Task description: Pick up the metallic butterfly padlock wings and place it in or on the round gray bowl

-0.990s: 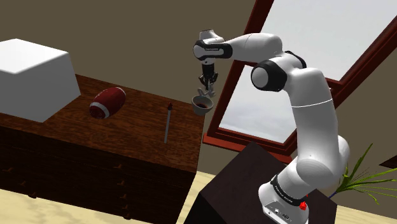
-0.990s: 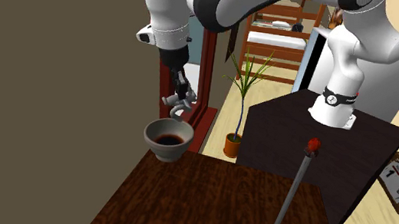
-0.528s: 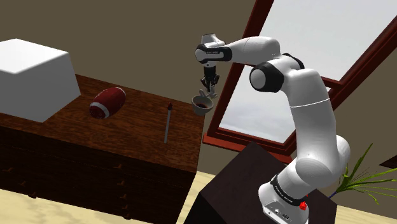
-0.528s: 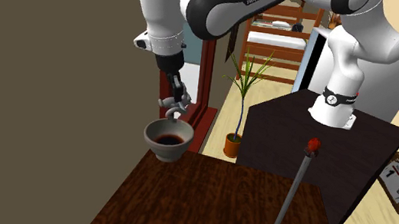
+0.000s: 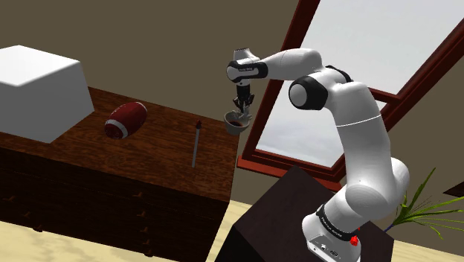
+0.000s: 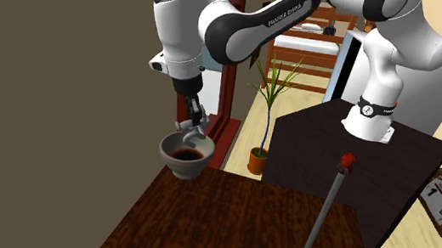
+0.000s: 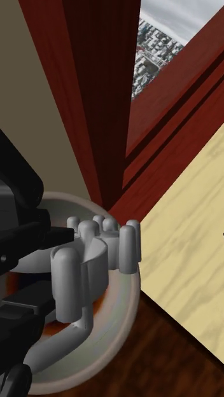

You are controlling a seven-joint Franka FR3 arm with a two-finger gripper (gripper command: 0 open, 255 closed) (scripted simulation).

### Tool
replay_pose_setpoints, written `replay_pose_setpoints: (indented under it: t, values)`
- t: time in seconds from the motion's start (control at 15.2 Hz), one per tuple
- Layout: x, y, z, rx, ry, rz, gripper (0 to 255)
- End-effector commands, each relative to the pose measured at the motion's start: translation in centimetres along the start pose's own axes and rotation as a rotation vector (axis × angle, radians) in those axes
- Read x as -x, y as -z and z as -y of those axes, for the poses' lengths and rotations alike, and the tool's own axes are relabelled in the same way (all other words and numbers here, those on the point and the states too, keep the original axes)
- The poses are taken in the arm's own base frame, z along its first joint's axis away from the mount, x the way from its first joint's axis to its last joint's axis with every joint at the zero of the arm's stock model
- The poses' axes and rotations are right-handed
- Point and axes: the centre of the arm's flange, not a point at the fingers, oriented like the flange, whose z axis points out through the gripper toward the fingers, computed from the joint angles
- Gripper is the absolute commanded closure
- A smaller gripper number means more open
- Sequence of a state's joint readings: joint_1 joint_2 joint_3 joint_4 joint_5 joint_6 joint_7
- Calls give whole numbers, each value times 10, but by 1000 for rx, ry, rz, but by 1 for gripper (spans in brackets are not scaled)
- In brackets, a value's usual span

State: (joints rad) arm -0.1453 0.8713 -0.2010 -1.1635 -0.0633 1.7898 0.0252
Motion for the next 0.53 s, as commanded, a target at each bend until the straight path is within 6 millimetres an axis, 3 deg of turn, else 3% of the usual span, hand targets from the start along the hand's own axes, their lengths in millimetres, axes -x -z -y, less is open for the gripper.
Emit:
replay_pose_setpoints:
  t: [0.0,0.2,0.46]
  values:
    - [-3,-10,3,0,0,-1,255]
    - [-6,-22,6,0,0,-1,255]
    - [-6,-22,6,0,0,-1,255]
